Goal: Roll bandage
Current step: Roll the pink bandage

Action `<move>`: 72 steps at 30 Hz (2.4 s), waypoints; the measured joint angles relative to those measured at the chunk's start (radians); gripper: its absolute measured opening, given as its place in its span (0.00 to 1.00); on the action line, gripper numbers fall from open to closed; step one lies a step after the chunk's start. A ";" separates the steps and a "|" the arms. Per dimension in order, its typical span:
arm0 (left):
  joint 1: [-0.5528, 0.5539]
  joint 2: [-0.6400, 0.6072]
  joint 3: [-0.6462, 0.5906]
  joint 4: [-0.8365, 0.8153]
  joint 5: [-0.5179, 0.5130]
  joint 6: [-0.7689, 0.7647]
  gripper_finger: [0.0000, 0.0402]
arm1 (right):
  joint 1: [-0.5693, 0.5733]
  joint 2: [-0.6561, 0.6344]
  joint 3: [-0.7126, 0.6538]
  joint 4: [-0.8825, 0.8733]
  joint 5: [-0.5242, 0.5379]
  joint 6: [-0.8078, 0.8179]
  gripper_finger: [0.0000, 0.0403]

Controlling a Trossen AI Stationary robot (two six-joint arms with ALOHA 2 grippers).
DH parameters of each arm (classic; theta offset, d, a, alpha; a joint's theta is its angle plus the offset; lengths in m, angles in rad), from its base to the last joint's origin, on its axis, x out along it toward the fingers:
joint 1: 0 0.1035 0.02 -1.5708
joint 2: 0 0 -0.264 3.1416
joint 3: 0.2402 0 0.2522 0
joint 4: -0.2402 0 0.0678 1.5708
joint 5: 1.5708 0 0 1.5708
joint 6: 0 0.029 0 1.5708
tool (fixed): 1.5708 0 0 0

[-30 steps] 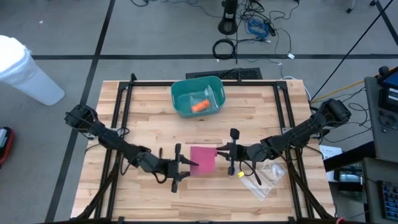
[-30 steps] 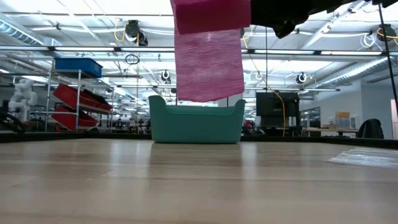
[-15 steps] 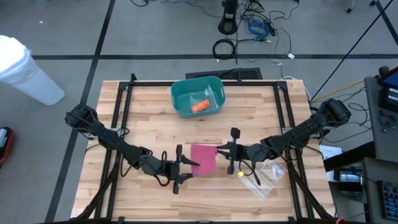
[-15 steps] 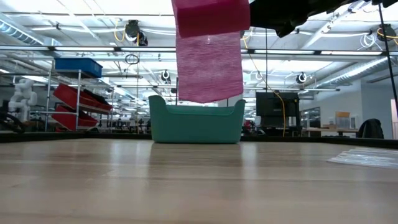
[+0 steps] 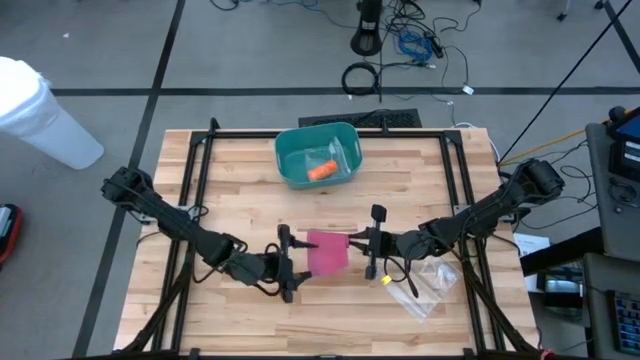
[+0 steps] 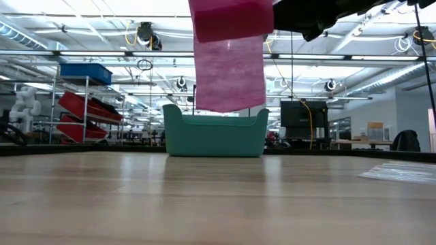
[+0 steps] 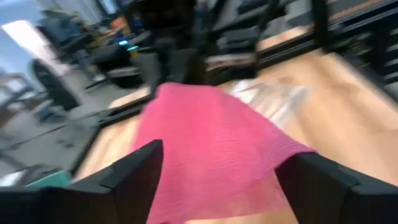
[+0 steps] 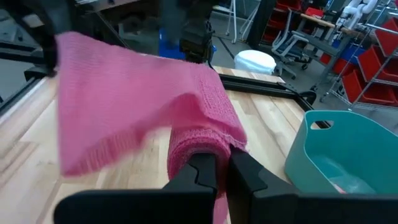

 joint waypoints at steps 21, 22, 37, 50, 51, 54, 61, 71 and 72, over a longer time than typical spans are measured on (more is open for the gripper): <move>-0.024 -0.034 0.012 -0.206 -0.078 -0.052 0.80 | 0.000 0.000 0.000 0.072 0.104 -0.105 0.00; -0.020 -0.035 0.012 -0.211 -0.104 -0.059 0.80 | 0.006 -0.001 0.000 0.072 0.105 -0.110 0.00; 0.032 -0.042 0.012 -0.245 -0.153 -0.174 0.80 | 0.092 -0.113 0.000 0.082 0.096 -0.199 0.00; 0.132 0.045 0.011 -0.127 -0.119 -0.180 0.54 | 0.098 -0.113 0.000 0.079 0.047 -0.222 0.00; 0.138 0.045 0.011 -0.127 -0.118 -0.180 0.47 | 0.101 -0.113 0.000 0.079 0.050 -0.224 0.00; 0.149 0.045 0.011 -0.128 -0.070 -0.180 0.26 | 0.112 -0.113 0.000 0.076 0.049 -0.232 0.00; 0.173 0.045 0.011 -0.149 -0.061 -0.194 0.01 | 0.138 -0.113 0.000 0.030 -0.005 -0.208 0.00; 0.123 -0.023 0.011 0.215 -0.264 0.221 0.00 | 0.110 -0.078 0.000 -0.134 -0.078 -0.052 0.00; 0.117 -0.033 0.011 0.240 -0.235 0.248 0.00 | 0.105 -0.073 0.000 -0.135 -0.079 -0.045 0.00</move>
